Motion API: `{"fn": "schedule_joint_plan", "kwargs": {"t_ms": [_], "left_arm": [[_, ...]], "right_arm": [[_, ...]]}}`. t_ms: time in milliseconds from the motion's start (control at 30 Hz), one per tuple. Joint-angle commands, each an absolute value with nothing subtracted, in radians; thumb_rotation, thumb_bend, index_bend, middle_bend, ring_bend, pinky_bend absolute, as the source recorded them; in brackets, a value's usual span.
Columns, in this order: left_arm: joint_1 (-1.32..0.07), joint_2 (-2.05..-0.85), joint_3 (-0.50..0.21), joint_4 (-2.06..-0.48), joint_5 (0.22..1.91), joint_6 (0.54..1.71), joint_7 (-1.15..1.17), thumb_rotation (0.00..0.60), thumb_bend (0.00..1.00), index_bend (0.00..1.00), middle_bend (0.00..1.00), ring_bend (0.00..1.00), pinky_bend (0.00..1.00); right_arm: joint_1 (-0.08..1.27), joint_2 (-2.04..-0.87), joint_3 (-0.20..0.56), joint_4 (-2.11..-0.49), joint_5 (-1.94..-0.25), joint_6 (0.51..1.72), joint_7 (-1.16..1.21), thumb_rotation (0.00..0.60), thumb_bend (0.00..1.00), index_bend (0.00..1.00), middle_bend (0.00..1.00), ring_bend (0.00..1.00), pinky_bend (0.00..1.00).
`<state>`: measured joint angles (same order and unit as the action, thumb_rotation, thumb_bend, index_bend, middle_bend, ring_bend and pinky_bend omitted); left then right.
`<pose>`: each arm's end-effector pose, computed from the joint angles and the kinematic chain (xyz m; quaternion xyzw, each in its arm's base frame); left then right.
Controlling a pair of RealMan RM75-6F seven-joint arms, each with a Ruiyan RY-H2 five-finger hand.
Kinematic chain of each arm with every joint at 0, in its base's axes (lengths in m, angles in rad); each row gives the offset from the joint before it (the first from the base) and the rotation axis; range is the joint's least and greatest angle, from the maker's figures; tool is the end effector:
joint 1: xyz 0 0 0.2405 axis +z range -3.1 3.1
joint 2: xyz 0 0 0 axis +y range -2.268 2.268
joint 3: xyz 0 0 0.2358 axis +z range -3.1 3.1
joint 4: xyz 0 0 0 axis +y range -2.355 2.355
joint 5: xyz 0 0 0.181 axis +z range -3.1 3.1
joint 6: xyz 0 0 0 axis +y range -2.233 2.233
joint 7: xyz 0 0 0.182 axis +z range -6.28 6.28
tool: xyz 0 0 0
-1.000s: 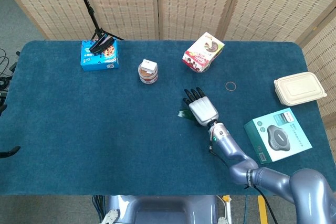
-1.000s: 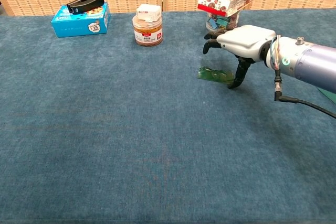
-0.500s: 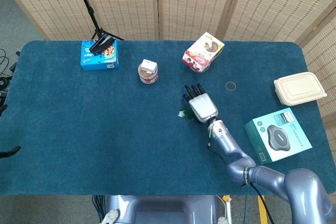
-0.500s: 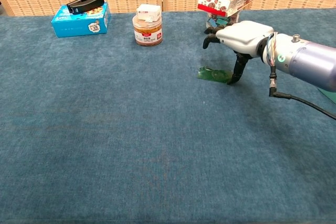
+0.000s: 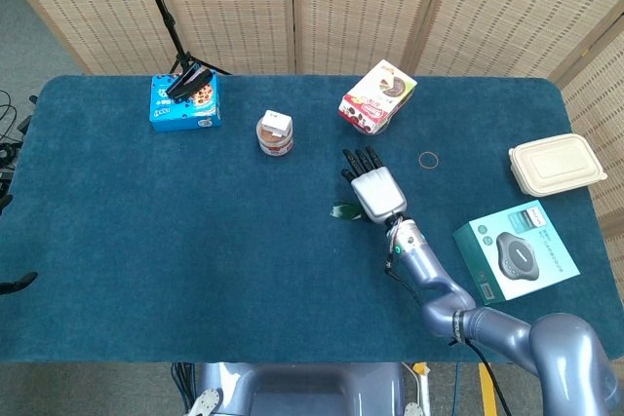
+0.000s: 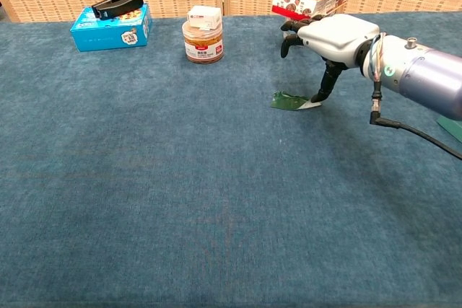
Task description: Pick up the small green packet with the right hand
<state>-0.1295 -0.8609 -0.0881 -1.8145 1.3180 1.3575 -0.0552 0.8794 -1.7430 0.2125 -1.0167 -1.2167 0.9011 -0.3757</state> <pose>-0.2795 0.2293 0.2302 -0.5617 -0.4384 -0.3551 0.6052 -0.1137 -0.4167 -0.0215 0.7742 -0.2395 0.3359 0.4801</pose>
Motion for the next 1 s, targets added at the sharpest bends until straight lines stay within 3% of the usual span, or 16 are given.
{"fn": "schedule_joint_plan", "kwargs": {"t_ms": [33,167,500,700,1000], "left_arm": [[-0.129,-0.861,-0.088,-1.815,1.319,1.358,-0.056,0.6,0.08,0.0,0.0,0.0,0.0],[-0.129,-0.861,-0.088,-1.814,1.32,1.359,-0.056,0.6,0.08,0.0,0.0,0.0,0.0],[-0.129,-0.862,-0.088,-1.813,1.32,1.359,-0.057,0.6,0.08,0.0,0.0,0.0,0.0],[-0.129,-0.861,-0.089,-1.813,1.32,1.359,-0.058,0.6,0.08,0.0,0.0,0.0,0.0],[-0.128,-0.86,-0.088,-1.811,1.322,1.36,-0.065,0.6,0.08,0.0,0.0,0.0,0.0]], "right_arm": [[0.877,-1.729,0.204,-1.035,-1.22,0.888,-0.373,0.6,0.0,0.26,0.0,0.0,0.0],[0.877,-1.718,0.199,-1.046,-1.218,0.872,-0.374,0.6,0.01,0.3,0.0,0.0,0.0],[0.881,-1.705,0.196,-1.056,-1.208,0.833,-0.352,0.6,0.25,0.36,0.0,0.0,0.0],[0.882,-1.706,0.195,-1.056,-1.206,0.829,-0.35,0.6,0.33,0.39,0.0,0.0,0.0],[0.884,-1.707,0.19,-1.056,-1.204,0.819,-0.347,0.6,0.36,0.41,0.0,0.0,0.0]]}}
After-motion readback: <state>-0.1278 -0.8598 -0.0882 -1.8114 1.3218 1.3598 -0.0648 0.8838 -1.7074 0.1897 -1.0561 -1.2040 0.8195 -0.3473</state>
